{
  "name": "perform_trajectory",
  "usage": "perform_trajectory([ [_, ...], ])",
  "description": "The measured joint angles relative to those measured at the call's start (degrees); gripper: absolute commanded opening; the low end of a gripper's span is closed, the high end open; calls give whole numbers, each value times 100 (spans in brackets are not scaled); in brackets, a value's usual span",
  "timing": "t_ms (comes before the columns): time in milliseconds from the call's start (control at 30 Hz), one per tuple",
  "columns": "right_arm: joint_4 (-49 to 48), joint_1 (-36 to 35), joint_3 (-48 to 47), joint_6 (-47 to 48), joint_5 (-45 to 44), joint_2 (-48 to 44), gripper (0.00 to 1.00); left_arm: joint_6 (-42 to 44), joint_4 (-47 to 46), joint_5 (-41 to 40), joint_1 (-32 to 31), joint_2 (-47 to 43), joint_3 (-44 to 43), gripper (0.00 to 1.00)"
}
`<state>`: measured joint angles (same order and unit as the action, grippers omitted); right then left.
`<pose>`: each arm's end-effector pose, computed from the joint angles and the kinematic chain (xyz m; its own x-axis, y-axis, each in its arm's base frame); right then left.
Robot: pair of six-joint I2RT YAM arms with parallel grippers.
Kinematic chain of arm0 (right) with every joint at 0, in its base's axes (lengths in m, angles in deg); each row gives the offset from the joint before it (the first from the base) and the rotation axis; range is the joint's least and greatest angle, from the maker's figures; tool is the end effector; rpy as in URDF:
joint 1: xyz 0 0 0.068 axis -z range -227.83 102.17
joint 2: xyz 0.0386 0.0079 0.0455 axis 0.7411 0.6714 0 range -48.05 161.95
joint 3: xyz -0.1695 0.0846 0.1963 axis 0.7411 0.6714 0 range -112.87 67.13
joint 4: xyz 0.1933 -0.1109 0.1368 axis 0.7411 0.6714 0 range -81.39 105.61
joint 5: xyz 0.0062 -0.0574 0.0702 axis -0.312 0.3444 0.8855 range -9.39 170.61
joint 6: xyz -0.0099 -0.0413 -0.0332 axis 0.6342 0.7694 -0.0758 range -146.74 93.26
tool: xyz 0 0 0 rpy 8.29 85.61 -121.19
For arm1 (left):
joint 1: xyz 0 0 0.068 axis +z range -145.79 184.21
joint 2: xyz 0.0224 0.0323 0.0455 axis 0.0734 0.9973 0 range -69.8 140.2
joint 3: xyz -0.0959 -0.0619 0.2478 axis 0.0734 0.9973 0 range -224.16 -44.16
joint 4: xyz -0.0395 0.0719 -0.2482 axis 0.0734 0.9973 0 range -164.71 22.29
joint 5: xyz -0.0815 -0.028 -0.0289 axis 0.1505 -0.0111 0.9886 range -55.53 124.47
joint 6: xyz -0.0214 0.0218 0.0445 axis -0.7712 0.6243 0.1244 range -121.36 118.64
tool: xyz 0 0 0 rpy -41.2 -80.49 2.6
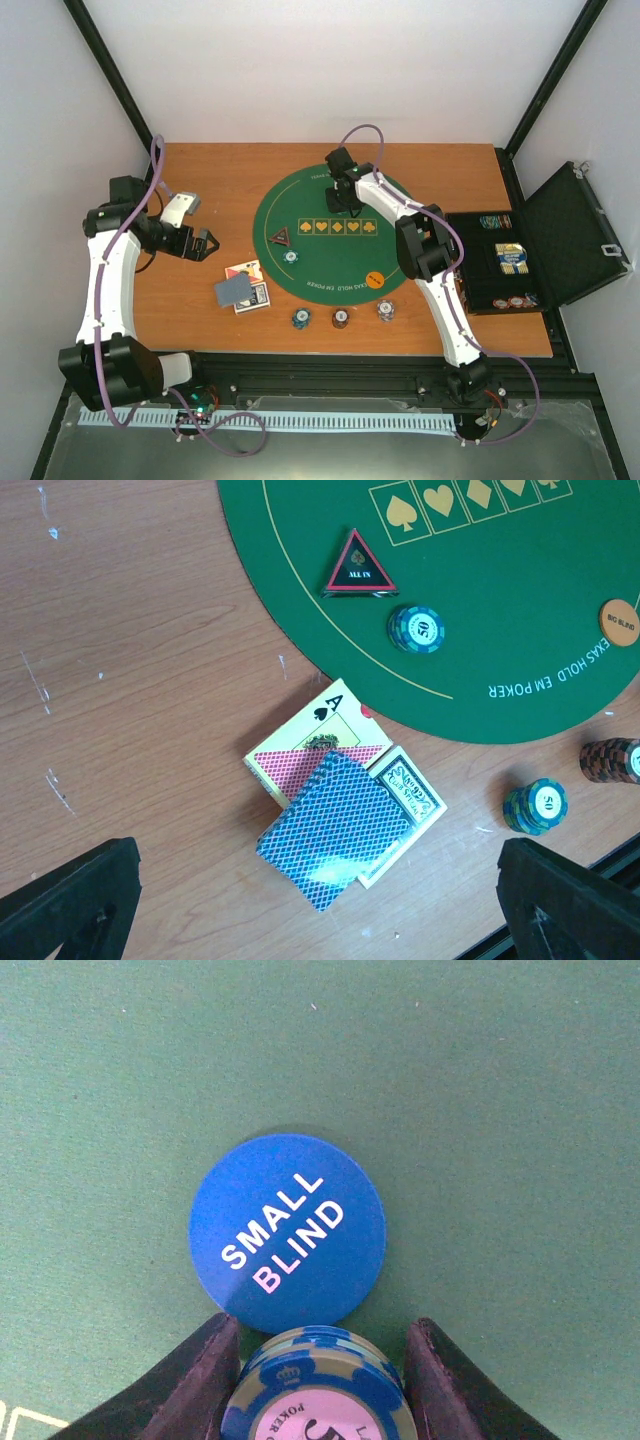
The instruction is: Distribute texas hold em gaming equipment
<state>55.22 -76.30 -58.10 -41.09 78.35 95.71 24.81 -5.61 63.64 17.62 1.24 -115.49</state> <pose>0.4669 0.2516 0.1492 -0.8872 -0.1995 -0.4161 -0.2497 0.9658 0.0694 0.2150 0.0334 0.3264 -0.8278 0.1985 -0.5248 0.3719 0.8944 -0.2485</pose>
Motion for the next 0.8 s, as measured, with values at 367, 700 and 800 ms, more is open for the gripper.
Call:
perform_trajectory([
  [367,26,42,-824,-48,-122,516,24,7,-13,-17,0,15,-4,100],
  [700,-160,96,-1115,-109,-203,732,23,46,-13,-9,0,160,-79,100],
  [800,-439,68,-450,-105,-203,369,23,46,-11,2,0,157,-79,100],
])
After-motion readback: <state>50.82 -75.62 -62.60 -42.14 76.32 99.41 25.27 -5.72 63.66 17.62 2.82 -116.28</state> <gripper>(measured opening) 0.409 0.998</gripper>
